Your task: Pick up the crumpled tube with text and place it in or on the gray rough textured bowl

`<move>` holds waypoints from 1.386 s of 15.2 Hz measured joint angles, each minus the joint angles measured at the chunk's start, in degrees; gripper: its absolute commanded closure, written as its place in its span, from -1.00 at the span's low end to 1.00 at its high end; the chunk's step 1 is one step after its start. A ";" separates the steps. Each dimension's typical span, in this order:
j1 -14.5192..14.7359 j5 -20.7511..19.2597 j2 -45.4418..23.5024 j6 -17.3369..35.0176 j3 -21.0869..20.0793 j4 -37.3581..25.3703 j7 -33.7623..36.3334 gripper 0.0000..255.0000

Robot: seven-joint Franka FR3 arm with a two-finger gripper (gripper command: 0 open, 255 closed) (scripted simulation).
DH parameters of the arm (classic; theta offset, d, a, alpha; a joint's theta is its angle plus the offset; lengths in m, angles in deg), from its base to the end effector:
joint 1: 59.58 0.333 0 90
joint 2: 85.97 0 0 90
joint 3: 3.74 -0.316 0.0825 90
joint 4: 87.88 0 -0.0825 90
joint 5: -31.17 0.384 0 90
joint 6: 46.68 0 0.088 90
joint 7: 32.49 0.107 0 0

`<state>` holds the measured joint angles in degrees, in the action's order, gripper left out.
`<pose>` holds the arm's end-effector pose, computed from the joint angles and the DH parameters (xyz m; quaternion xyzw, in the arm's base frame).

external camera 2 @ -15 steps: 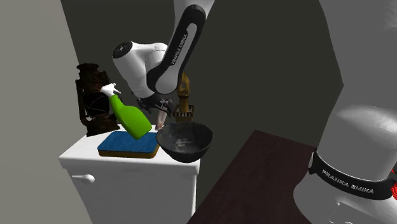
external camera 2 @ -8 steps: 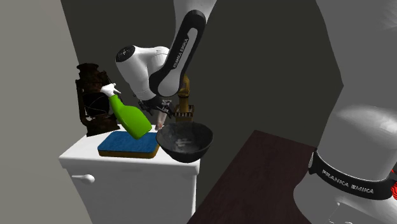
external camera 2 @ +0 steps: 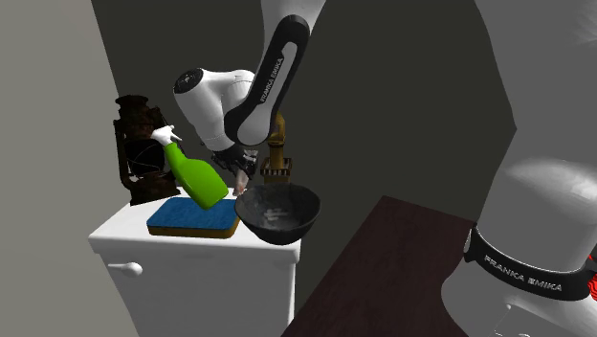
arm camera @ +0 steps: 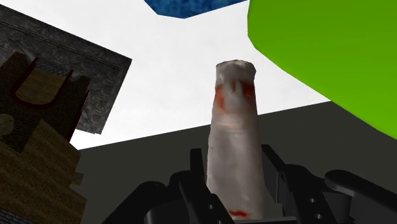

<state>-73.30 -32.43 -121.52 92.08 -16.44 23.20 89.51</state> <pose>0.6077 -0.0167 0.1581 0.7711 -0.5775 0.2160 0.1589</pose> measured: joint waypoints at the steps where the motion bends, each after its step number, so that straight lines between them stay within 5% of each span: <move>1: 0.00 0.00 0.00 0.00 0.00 0.00 0.00 1.00; 21: -2.48 7.77 9.76 -4.40 -3.59 2.58 -8.37 1.00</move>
<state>-75.78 -24.66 -111.76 87.68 -20.02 25.78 81.14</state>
